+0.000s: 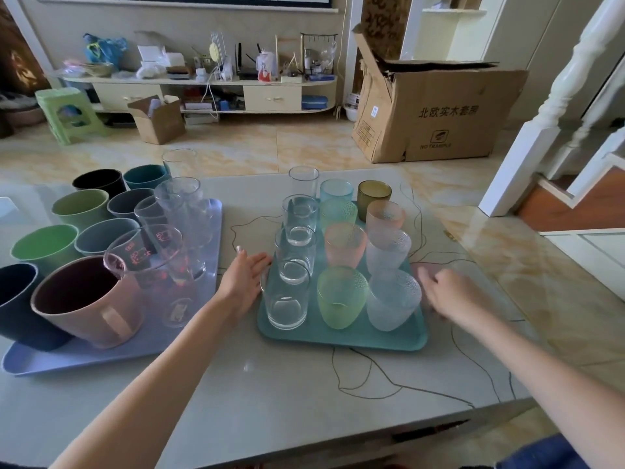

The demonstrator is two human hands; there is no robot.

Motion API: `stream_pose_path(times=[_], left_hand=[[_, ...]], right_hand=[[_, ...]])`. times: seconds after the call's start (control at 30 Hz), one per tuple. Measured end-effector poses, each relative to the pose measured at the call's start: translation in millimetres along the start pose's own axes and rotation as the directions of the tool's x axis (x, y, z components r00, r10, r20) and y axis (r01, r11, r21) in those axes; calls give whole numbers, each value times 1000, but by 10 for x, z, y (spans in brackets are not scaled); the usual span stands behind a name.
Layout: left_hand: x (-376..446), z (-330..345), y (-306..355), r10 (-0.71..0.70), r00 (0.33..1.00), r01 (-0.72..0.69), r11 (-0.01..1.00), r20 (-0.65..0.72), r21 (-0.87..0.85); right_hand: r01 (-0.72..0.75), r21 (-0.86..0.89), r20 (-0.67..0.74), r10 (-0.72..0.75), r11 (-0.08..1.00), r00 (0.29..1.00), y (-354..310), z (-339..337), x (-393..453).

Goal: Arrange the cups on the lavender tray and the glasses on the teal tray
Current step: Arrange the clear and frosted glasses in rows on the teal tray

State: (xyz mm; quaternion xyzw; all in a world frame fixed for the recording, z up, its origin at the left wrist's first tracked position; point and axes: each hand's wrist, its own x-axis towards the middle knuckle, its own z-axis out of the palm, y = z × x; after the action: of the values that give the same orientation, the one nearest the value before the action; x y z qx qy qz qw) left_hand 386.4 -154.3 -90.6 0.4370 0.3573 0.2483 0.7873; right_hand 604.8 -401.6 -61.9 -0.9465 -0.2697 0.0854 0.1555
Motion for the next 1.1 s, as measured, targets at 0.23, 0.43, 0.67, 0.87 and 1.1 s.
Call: stream_pose_path(times=[0.23,0.43,0.67,0.87,1.1], left_hand=[[552,144,123,90,995,-87,993,-30,74],[1207,278,299,257,965,-241,948,-51,210],[1770,511,410,247,968,-250,964,46,87],[1897,604,430,233,958,-261,949,169,175],[1898,595,419,213,953,-246,958,213,143]], right_hand=[[-6,829,-95,152,560,984,-193,71,738],[-81,966,63,83,245,995,-363,166,1351],[-7,997,10,-33,80,999,-549,218,1968],[-38,999,41,-181,19,983,-726,209,2093],[-123,989,100,-246,-83,964,-808,280,2055]])
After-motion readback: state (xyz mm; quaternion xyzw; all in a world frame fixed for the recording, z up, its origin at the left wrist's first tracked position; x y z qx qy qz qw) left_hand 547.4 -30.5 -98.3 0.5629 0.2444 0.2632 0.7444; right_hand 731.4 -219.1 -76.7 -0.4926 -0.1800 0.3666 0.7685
